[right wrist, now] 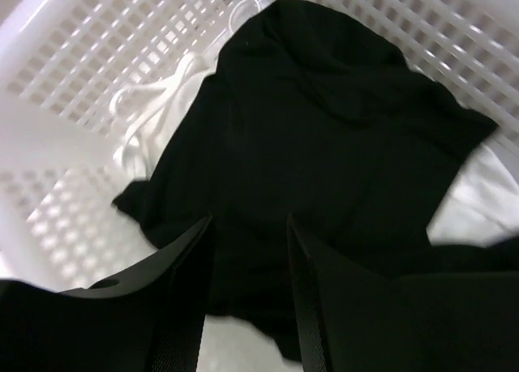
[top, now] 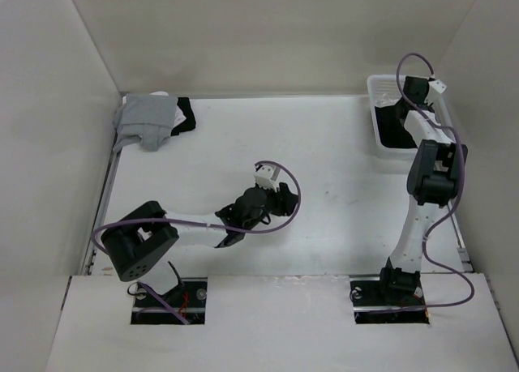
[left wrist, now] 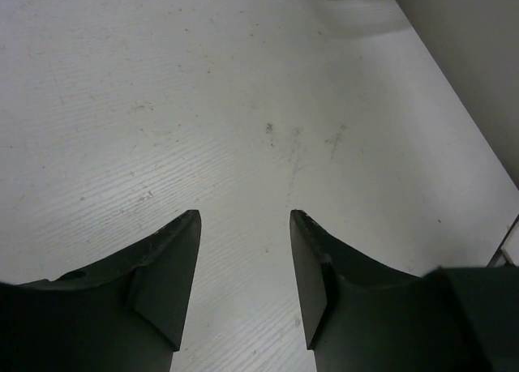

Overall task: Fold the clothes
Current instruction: Grab the tank top from the pile

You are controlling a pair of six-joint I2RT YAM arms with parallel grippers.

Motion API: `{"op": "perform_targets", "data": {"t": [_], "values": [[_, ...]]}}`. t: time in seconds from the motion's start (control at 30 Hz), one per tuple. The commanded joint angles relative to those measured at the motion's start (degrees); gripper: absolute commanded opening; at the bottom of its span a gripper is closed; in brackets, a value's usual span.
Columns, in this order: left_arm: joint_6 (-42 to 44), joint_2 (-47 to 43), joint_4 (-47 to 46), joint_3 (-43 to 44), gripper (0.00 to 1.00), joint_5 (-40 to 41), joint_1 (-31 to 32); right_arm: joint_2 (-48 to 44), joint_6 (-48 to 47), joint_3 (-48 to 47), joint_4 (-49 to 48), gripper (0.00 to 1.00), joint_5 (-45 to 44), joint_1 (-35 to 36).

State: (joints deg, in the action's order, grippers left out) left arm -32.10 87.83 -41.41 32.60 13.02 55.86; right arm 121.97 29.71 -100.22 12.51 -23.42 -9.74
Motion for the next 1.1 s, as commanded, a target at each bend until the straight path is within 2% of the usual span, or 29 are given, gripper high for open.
{"op": "perform_targets", "data": {"t": [0.0,0.1,0.23,0.3,0.37,0.47,0.67,0.8,0.9,1.07], "values": [[-0.8,-1.8,-3.8,-1.1,0.51,-0.8,-1.2,7.2,-1.2,-10.6,5.2,0.48,4.1,-2.6],[-1.6,-1.9,-4.4,-1.5,0.54,-1.7,-2.2,12.3,-1.0,-15.5,8.7,0.48,5.3,-3.8],[-3.1,-1.9,-5.3,-2.0,0.55,-3.0,-3.7,14.2,0.5,-16.1,9.2,0.44,6.9,-4.1],[-3.8,-1.6,-5.6,-2.1,0.55,-3.5,-4.0,13.8,1.4,-15.4,8.1,0.32,6.9,-4.0],[-3.9,-1.1,-5.7,-1.8,0.55,-4.1,-4.0,12.8,1.6,-14.4,6.7,0.14,6.7,-3.9],[-3.9,-0.9,-5.7,-1.8,0.55,-4.2,-4.0,9.7,2.5,-11.8,4.7,0.02,6.7,-4.0],[-3.9,-0.1,-5.7,-1.2,0.56,-4.3,-3.9,-7.5,2.9,1.5,-7.4,0.00,5.8,-3.8],[-3.9,0.0,-5.8,-1.1,0.59,-4.0,-4.0,-23.9,2.0,13.1,-15.2,0.00,5.5,-0.6],[-3.9,-0.3,-6.0,-1.5,0.61,-3.3,-4.4,-34.0,1.1,19.3,-18.4,0.00,5.7,3.2],[-4.6,-3.3,-5.3,-2.5,0.63,-0.7,-5.9,-54.4,-2.6,29.2,-21.8,0.00,5.5,15.4]]}}
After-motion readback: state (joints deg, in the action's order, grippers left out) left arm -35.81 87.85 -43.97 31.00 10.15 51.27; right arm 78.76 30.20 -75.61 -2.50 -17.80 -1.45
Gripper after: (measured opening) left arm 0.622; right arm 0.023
